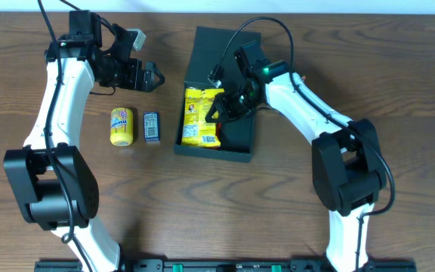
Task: Pack container
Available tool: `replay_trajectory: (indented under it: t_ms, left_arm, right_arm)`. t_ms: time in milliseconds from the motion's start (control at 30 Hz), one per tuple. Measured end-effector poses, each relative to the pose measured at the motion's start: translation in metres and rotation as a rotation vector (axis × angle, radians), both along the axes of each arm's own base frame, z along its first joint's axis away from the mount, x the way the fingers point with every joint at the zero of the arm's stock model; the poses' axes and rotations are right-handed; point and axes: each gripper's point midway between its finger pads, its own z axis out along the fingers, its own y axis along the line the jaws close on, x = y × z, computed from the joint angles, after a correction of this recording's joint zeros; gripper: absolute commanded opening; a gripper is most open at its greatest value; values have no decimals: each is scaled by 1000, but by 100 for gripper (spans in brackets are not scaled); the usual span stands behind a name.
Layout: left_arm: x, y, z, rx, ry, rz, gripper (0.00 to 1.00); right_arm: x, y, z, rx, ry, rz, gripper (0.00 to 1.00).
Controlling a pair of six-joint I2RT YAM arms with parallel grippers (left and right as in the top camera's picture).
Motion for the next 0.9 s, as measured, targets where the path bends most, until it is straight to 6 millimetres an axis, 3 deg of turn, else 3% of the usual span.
replay_trajectory:
  t_ms: [467,633,700,767,800,900]
  left_arm:
    - [0,0,0,0,0,0,91]
    - [-6,0,-2,-2,28,0,80]
    - [-12,-2,-4,-3,59,-4,55]
    - [-17,-6,-6,-2,77,-17,11]
    - [-19,-8,-7,-2,82,-22,6]
    - [-28,-19,-21,-4,116,-43,6]
  right_arm:
    - [-2,14,-20,-23,-25,35,2]
    - [-6,11,-11,-11,29,32,1]
    - [0,5,-2,-3,30,25,1]
    - [6,-6,11,7,2,16,2]
    - [9,-10,17,12,-17,11,2]
    - [23,-33,49,14,-104,-30,1]
